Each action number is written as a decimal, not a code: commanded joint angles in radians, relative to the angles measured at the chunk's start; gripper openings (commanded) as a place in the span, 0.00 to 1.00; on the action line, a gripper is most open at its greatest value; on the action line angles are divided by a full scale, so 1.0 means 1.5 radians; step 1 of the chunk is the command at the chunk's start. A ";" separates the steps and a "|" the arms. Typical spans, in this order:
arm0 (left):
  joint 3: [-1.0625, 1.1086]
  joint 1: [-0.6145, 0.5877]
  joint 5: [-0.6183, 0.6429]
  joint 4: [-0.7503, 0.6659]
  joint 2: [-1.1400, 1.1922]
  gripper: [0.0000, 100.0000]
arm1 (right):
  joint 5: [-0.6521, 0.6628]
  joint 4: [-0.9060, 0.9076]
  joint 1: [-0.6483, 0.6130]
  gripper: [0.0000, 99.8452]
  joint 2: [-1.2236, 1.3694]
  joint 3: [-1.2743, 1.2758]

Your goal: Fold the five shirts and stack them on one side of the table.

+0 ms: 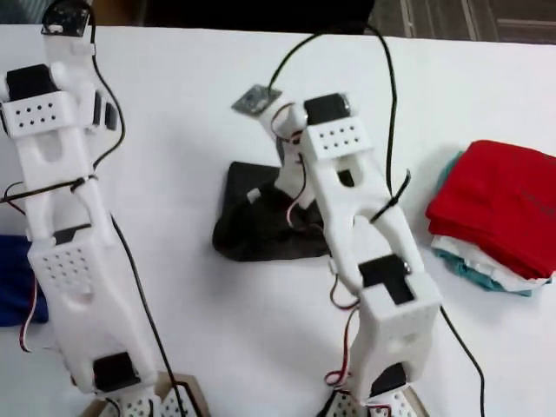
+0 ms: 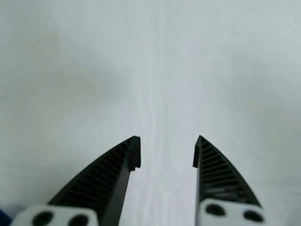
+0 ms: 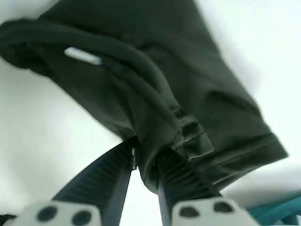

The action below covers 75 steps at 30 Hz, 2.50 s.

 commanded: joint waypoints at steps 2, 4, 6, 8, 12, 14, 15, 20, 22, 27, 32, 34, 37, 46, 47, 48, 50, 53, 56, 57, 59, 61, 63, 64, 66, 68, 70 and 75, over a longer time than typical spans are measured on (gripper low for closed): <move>-0.029 -0.005 -0.004 -0.049 0.004 0.21 | -0.001 0.002 -0.035 0.02 -0.131 0.128; -0.029 -0.006 -0.005 -0.056 0.004 0.21 | 0.000 0.002 -0.033 0.02 -0.176 0.166; -0.034 -0.013 -0.005 -0.055 0.003 0.21 | 0.004 0.002 -0.024 0.02 -0.212 0.195; -0.054 -0.024 -0.005 -0.050 0.008 0.21 | 0.005 0.001 -0.016 0.02 -0.235 0.218; -0.072 -0.041 -0.006 -0.045 0.003 0.21 | 0.005 0.001 -0.001 0.05 -0.238 0.228; -0.102 -0.046 -0.016 -0.026 0.004 0.21 | 0.005 0.001 0.002 0.11 -0.238 0.228; -0.118 -0.047 -0.030 -0.013 0.007 0.21 | 0.003 0.001 0.001 0.14 -0.239 0.228; -0.146 -0.041 -0.055 0.027 0.009 0.21 | 0.004 0.001 -0.005 0.20 -0.246 0.218; -0.141 -0.033 -0.054 0.031 0.009 0.21 | 0.004 0.001 0.002 0.20 -0.255 0.206; -0.140 0.009 -0.051 0.036 0.010 0.21 | -0.002 -0.015 0.017 0.20 -0.289 0.142; -0.140 0.036 -0.051 0.068 0.011 0.21 | -0.095 -0.116 0.034 0.20 -0.244 0.114; -0.139 0.035 -0.051 0.082 0.011 0.21 | -0.118 -0.147 0.032 0.20 -0.208 0.108; -0.139 0.031 -0.051 0.090 0.011 0.21 | -0.125 -0.162 0.011 0.20 -0.144 0.083; -0.141 0.032 -0.051 0.086 0.011 0.21 | -0.122 -0.141 -0.034 0.20 0.029 0.041; -0.141 0.032 -0.051 0.086 0.011 0.21 | -0.121 -0.125 -0.035 0.20 0.034 0.042; -0.142 0.032 -0.051 0.085 0.011 0.21 | -0.121 -0.110 -0.037 0.20 0.035 0.044; -0.143 0.034 -0.051 0.085 0.011 0.21 | -0.098 -0.075 -0.037 0.20 0.036 0.044; -0.140 0.035 -0.051 0.076 0.011 0.21 | -0.058 -0.021 -0.035 0.20 0.036 0.044; -0.140 0.035 -0.051 0.066 0.011 0.21 | -0.047 0.001 -0.033 0.20 0.032 0.045; -0.140 0.035 -0.051 0.066 0.011 0.21 | -0.047 0.001 -0.032 0.20 0.026 0.045; -0.140 0.035 -0.051 0.066 0.011 0.21 | -0.046 0.001 -0.037 0.20 0.009 0.045; -0.140 0.035 -0.051 0.066 0.011 0.21 | -0.046 0.001 -0.049 0.20 -0.008 0.049; -0.140 0.035 -0.051 0.066 0.011 0.21 | -0.046 0.001 -0.057 0.20 -0.022 0.075; -0.140 0.035 -0.051 0.066 0.011 0.21 | -0.046 0.001 -0.064 0.20 -0.027 0.094; -0.140 0.035 -0.051 0.066 0.011 0.21 | -0.046 0.001 -0.071 0.20 -0.038 0.136; -0.140 0.035 -0.051 0.066 0.011 0.21 | -0.046 0.001 -0.074 0.20 -0.053 0.181; -0.139 0.035 -0.051 0.066 0.012 0.21 | -0.046 0.001 -0.072 0.20 -0.073 0.218; -0.139 0.035 -0.051 0.066 0.012 0.21 | -0.045 -0.002 -0.066 0.20 -0.165 0.239</move>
